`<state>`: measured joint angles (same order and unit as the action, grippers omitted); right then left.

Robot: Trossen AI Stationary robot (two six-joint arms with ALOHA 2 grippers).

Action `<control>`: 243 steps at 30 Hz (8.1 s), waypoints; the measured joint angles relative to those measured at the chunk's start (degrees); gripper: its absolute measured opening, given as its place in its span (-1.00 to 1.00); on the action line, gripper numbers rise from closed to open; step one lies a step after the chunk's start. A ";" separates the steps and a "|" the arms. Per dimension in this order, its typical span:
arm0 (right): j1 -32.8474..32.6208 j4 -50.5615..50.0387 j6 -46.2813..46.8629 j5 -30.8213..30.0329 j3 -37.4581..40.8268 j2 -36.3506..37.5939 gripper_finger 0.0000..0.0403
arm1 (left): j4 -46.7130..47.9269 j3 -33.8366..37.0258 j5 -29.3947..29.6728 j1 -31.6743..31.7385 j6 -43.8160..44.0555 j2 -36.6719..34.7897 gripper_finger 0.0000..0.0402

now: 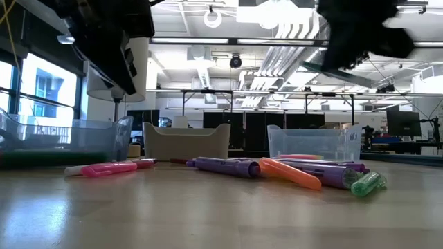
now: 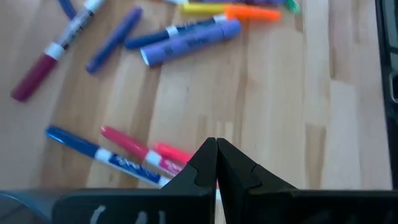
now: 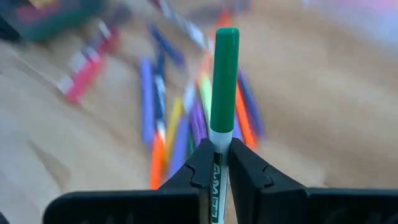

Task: Pick & Place Markers
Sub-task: Put the green marker pen into the white bin, then put the pink pen into the transparent bin

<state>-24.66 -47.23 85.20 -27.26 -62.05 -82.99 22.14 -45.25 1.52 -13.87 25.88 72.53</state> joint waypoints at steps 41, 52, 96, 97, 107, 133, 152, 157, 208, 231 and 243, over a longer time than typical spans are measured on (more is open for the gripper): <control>45.28 8.55 -95.78 33.52 -42.04 -42.21 -0.79 | -5.52 0.00 8.51 0.60 20.93 0.00 -1.00; 45.17 4.87 -84.91 35.46 -42.15 -41.07 -0.34 | -3.70 0.00 2.94 0.72 17.21 0.00 -1.00; -2.99 15.71 -34.17 11.12 26.70 34.11 -0.99 | 34.83 -39.52 5.67 -1.39 51.46 31.74 -0.29; -3.24 15.59 -34.51 11.34 26.74 34.10 -0.99 | 34.85 -39.52 4.37 -1.59 53.07 32.80 -0.29; -5.96 15.75 -36.46 13.39 26.74 33.99 -1.00 | 37.45 -39.33 0.74 -2.39 58.45 38.42 -0.29; -7.00 15.80 -37.27 12.35 26.70 33.89 -0.99 | 35.55 -39.41 -1.64 -2.34 56.36 44.63 -0.29; -6.98 16.83 -37.15 11.29 26.70 33.89 -0.99 | 39.48 -46.49 1.00 -3.12 39.48 44.52 -0.29; -6.98 18.46 -37.10 10.87 26.70 33.89 -1.00 | 48.59 -48.86 4.46 -3.04 34.53 44.50 -0.29; -6.84 22.12 -40.57 3.78 26.67 33.89 -1.00 | 34.78 -40.86 -1.75 -2.58 33.62 40.76 -0.84; -3.81 31.16 -18.34 5.95 43.72 33.89 -1.00 | 30.41 -70.88 3.93 19.72 -7.81 40.49 -0.84; -3.81 47.66 -14.54 -7.03 49.33 33.89 -1.00 | 16.18 -70.89 -10.39 30.04 -21.63 47.97 -0.84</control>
<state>-28.47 0.44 70.66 -34.29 -12.72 -49.10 38.32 -116.15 -8.86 16.17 4.25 120.50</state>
